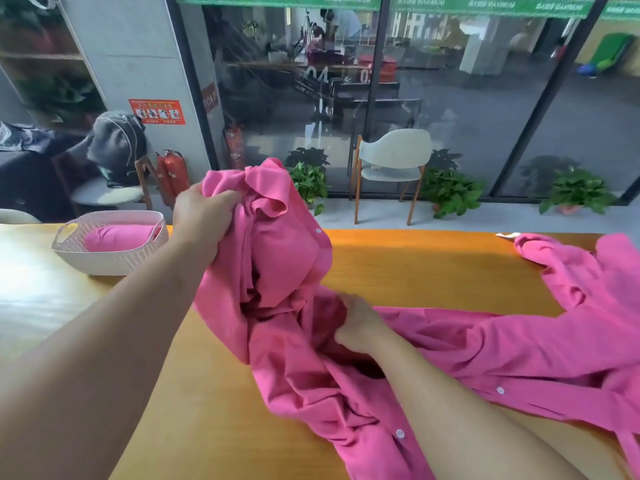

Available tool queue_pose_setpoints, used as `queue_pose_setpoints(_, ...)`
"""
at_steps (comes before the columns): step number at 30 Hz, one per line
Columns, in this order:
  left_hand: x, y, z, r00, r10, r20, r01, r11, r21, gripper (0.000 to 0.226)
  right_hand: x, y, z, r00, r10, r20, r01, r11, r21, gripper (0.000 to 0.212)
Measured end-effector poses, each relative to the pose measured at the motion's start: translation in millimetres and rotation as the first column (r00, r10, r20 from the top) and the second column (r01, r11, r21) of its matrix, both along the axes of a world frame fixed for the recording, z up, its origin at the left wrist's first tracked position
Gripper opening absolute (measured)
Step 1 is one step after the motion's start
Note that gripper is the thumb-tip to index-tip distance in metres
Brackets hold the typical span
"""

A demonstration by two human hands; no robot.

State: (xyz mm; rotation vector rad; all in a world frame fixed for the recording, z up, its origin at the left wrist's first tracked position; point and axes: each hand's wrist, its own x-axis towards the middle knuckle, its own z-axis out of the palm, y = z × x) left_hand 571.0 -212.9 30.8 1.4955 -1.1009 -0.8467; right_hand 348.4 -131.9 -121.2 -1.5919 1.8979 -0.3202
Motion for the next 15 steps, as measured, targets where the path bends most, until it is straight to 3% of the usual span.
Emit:
queue_pose_setpoints(2, 0.2, -7.9, 10.6, 0.991, 0.001, 0.137, 0.006, 0.999, -0.052, 0.019, -26.5, 3.5, -12.8, 0.966, 0.103, -0.236, -0.087, 0.993, 0.075, 0.075)
queue_pose_setpoints(4, 2.2, -15.9, 16.1, 0.967, 0.003, 0.256, 0.015, 0.998, -0.068, 0.023, -48.8, 8.8, -17.6, 0.921, 0.094, -0.378, -0.057, 0.993, 0.107, 0.055)
queue_pose_setpoints(6, 4.3, -20.6, 15.6, 0.907, 0.021, 0.421, 0.02, 0.996, -0.092, 0.027, -62.2, 9.0, -21.2, 0.892, -0.031, -0.451, 0.06, 0.997, 0.051, 0.035)
queue_pose_setpoints(9, 8.2, -22.4, 9.6, 0.721, 0.07, 0.689, 0.017, 0.993, -0.119, 0.021, -79.2, 4.5, -16.6, 0.883, -0.332, -0.332, 0.344, 0.939, -0.022, 0.03)
queue_pose_setpoints(12, 10.4, -20.7, 3.9, 0.482, 0.076, 0.873, 0.007, 0.996, -0.091, 0.009, -108.4, -4.6, -10.4, 0.783, -0.601, -0.159, 0.599, 0.798, -0.063, 0.034)
queue_pose_setpoints(15, 12.3, -23.2, -7.0, 0.293, 0.054, 0.955, 0.041, 0.997, -0.069, 0.021, -133.7, -13.4, 2.9, 0.653, -0.756, -0.042, 0.751, 0.654, -0.097, 0.037)
